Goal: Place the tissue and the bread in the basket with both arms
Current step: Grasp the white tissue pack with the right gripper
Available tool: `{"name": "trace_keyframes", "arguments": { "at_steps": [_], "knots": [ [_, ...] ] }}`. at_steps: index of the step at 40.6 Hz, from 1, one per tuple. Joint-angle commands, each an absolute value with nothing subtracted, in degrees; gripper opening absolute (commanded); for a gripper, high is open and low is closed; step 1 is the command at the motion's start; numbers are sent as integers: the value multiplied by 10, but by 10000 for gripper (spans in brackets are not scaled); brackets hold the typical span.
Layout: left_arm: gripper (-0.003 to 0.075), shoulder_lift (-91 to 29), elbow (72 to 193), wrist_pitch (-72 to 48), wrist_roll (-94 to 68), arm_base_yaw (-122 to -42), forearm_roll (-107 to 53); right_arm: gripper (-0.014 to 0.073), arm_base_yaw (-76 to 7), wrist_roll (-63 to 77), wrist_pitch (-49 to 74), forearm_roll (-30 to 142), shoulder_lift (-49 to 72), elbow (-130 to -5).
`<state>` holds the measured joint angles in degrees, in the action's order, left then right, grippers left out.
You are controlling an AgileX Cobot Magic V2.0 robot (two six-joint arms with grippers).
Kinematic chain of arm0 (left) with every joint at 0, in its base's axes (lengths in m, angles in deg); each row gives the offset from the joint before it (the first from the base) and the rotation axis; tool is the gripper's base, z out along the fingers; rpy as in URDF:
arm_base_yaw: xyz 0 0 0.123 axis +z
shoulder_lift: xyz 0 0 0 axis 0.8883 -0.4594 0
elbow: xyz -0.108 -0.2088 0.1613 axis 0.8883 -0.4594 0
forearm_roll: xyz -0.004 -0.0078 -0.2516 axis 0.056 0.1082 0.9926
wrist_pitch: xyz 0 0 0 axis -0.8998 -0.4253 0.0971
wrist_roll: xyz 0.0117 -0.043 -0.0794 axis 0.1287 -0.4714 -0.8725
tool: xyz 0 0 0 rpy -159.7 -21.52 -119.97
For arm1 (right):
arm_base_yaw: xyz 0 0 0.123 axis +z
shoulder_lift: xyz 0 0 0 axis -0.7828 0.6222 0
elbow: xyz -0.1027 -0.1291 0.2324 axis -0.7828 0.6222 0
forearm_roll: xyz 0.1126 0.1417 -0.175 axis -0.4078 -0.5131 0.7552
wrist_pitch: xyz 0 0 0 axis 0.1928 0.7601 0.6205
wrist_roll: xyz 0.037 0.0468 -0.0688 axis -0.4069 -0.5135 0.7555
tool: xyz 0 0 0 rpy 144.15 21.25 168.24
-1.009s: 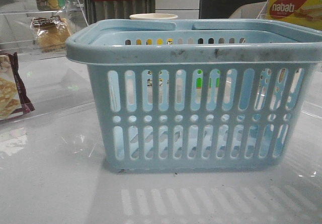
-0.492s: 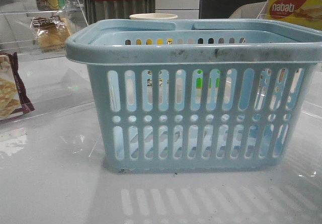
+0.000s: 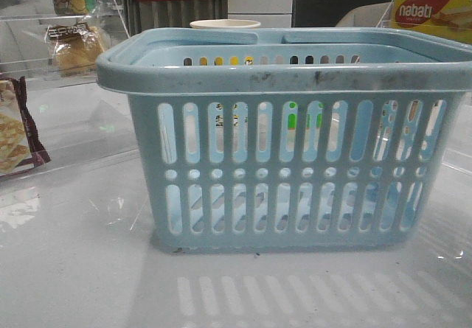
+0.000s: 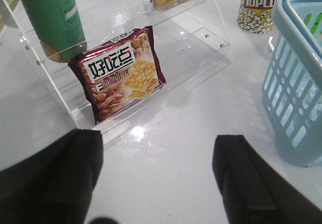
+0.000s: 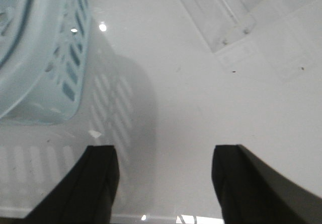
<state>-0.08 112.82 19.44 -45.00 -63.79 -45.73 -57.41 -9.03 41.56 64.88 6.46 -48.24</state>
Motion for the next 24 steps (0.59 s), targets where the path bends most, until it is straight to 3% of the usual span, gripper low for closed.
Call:
{"name": "trace_keyframes", "arguments": {
  "at_steps": [1,15,24],
  "knots": [
    [506,-8,1143,147,-452,-647,-447,519,-612,-91,374,651,99,-536],
    [506,-8,1143,129,-452,-799,-445,519,-638,-91,367,646,256,-709],
    [506,-8,1143,129,-452,-840,-445,519,-638,-91,368,638,371,-812]
  ]
}}
